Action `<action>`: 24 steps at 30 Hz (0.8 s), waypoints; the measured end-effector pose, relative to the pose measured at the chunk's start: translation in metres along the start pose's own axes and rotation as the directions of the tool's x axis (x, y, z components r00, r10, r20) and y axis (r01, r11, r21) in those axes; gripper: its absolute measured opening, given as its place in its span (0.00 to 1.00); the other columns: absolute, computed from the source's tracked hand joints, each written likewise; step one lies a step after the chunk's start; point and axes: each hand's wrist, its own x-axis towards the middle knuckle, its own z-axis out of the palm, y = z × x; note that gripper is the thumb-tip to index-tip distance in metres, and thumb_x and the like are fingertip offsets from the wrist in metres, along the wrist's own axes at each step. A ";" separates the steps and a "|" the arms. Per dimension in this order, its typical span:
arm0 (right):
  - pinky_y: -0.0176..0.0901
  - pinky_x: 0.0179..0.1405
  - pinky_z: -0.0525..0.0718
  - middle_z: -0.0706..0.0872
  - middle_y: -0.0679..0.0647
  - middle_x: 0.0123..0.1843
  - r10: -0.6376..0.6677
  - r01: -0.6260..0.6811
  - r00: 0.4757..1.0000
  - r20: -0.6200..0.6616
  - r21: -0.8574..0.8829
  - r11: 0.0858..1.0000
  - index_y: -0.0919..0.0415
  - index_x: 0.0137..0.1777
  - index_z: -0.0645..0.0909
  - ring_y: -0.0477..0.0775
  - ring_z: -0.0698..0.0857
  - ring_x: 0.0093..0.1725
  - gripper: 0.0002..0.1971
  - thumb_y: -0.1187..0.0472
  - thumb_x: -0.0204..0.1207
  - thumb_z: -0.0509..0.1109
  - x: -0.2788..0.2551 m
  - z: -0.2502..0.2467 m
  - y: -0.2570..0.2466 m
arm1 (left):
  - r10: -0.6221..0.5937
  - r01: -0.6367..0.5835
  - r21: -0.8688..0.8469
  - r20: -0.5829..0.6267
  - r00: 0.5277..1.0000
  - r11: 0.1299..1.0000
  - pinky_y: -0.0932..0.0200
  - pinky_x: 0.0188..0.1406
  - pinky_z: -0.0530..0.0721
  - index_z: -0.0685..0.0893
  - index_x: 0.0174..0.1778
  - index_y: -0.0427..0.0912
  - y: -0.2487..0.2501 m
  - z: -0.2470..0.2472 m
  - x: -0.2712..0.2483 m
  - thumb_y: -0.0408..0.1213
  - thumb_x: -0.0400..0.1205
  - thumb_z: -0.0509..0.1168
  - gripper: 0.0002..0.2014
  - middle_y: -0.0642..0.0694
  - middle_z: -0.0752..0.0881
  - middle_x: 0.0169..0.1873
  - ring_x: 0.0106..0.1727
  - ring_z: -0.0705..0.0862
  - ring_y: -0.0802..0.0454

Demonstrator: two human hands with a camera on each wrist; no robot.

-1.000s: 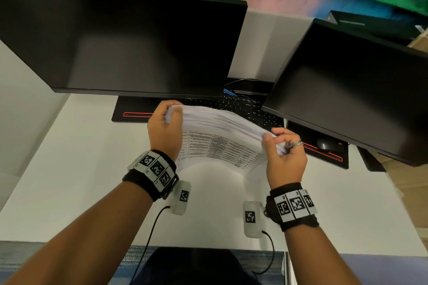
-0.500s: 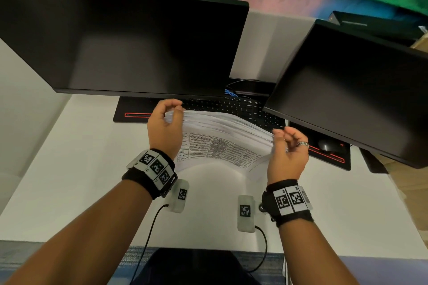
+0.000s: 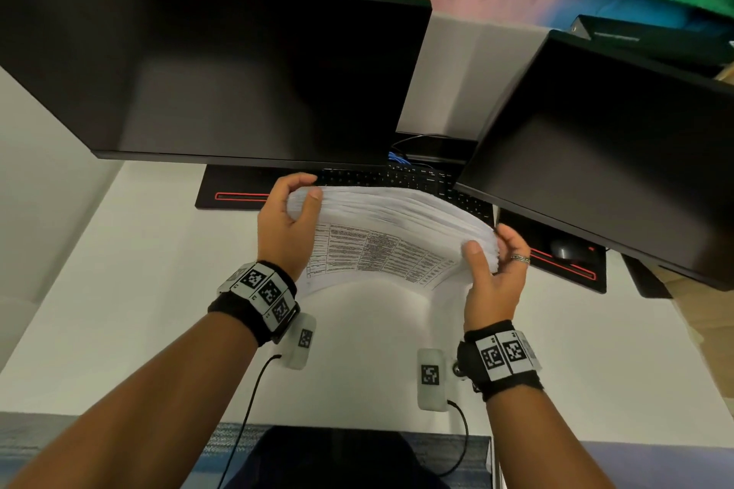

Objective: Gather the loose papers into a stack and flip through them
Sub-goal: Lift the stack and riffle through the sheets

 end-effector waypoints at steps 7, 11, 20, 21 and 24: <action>0.39 0.44 0.90 0.83 0.47 0.54 0.026 -0.025 0.999 -0.035 0.012 1.000 0.47 0.57 0.79 0.46 0.88 0.51 0.11 0.63 0.80 0.72 0.004 0.016 -0.002 | -0.076 0.075 -0.086 -0.008 0.997 0.993 0.67 0.48 0.83 0.83 0.58 0.47 -0.004 0.000 0.000 0.38 0.84 0.66 0.08 0.62 0.84 0.49 0.48 0.82 0.70; 0.34 0.40 0.87 0.83 0.45 0.50 0.029 -0.026 0.995 -0.092 0.034 0.999 0.56 0.59 0.81 0.35 0.86 0.43 0.09 0.64 0.80 0.70 0.010 0.019 -0.005 | -0.168 0.169 -0.211 0.022 0.985 0.963 0.55 0.49 0.83 0.88 0.51 0.46 -0.007 -0.002 0.003 0.39 0.82 0.63 0.08 0.53 0.88 0.47 0.50 0.85 0.56; 0.50 0.65 0.84 0.86 0.43 0.46 0.018 -0.029 0.982 -0.190 -0.057 0.998 0.52 0.49 0.88 0.45 0.84 0.51 0.04 0.60 0.77 0.72 0.018 0.025 -0.006 | -0.223 0.216 -0.242 -0.004 0.975 0.946 0.55 0.48 0.82 0.90 0.44 0.49 -0.001 0.000 0.006 0.36 0.84 0.61 0.11 0.52 0.89 0.45 0.47 0.84 0.56; 0.52 0.68 0.83 0.87 0.42 0.46 0.013 -0.027 0.981 -0.195 -0.070 0.997 0.51 0.48 0.88 0.45 0.85 0.51 0.05 0.61 0.78 0.72 0.019 0.026 -0.007 | -0.216 0.207 -0.222 -0.014 0.976 0.953 0.58 0.47 0.80 0.89 0.47 0.48 0.000 -0.001 0.005 0.37 0.85 0.61 0.10 0.55 0.88 0.45 0.46 0.84 0.60; 0.53 0.69 0.83 0.88 0.39 0.42 -0.015 0.007 0.988 -0.153 -0.052 0.999 0.52 0.56 0.85 0.39 0.87 0.48 0.10 0.63 0.76 0.75 0.018 0.024 -0.013 | -0.146 0.153 -0.148 0.054 0.988 0.977 0.63 0.47 0.82 0.81 0.62 0.48 -0.002 -0.004 -0.001 0.38 0.85 0.64 0.11 0.57 0.84 0.50 0.46 0.83 0.66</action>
